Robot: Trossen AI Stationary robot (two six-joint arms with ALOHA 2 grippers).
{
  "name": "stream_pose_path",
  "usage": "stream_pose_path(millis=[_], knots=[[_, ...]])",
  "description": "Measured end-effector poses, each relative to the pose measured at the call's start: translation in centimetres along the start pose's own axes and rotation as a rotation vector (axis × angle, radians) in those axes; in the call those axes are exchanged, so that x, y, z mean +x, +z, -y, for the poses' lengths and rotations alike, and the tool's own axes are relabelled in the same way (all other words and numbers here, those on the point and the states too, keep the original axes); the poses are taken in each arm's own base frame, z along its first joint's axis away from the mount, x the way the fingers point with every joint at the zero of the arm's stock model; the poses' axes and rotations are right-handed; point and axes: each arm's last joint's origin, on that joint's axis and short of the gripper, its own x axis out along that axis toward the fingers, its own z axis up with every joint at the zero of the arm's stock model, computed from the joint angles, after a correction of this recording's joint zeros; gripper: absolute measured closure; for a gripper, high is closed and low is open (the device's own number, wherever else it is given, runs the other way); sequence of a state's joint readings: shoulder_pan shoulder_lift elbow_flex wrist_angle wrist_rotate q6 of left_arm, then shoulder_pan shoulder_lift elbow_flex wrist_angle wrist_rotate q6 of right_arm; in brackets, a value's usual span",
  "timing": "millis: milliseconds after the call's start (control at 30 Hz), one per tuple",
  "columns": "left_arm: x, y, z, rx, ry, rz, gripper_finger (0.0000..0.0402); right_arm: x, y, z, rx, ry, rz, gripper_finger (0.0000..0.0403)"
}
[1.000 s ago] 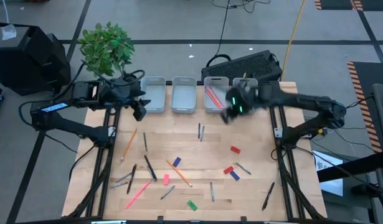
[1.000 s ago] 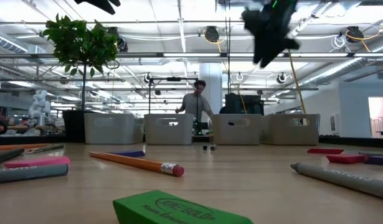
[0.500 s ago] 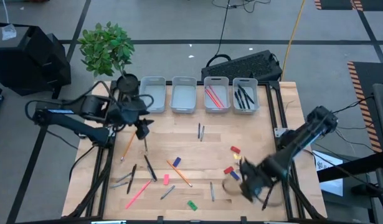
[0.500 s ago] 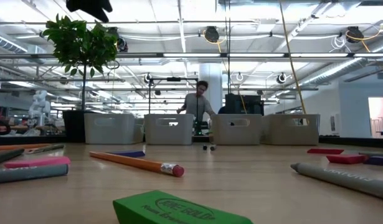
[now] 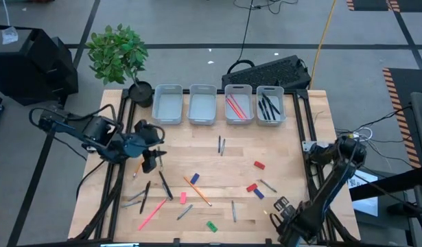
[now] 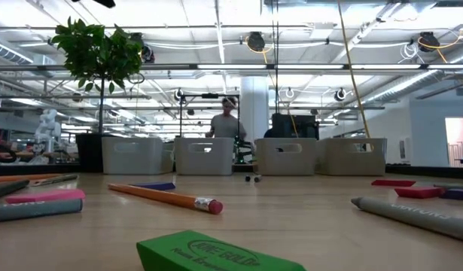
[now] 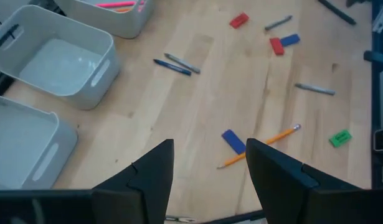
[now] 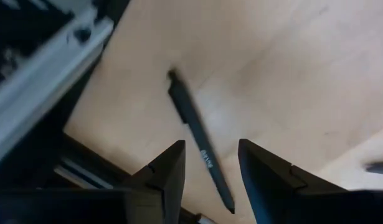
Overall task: Sort crayons/erasers/pens/pencils in bins
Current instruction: Put the black pen into the top right gray bin
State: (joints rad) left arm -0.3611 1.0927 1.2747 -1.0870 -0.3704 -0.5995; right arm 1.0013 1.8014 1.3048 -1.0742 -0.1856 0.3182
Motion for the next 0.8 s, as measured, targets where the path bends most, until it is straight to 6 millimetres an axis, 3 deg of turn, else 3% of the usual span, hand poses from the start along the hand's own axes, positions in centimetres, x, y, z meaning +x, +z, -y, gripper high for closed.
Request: stream_pose_path(millis=[167,433,800], knots=[[-0.3,-0.3,0.5,-0.007,0.006,0.020,0.0199,2.4,-1.5,-0.9,-0.040,-0.013,-0.028,0.0259],[-0.3,0.0,0.9,-0.030,-0.028,0.060,0.0199,5.9,-3.2,-0.2,-0.001,-0.057,-0.033,0.0275],[-0.3,0.1,0.9,-0.127,-0.010,0.082,0.0199,6.7,-3.2,0.5,-0.083,-0.132,0.018,0.0376]])
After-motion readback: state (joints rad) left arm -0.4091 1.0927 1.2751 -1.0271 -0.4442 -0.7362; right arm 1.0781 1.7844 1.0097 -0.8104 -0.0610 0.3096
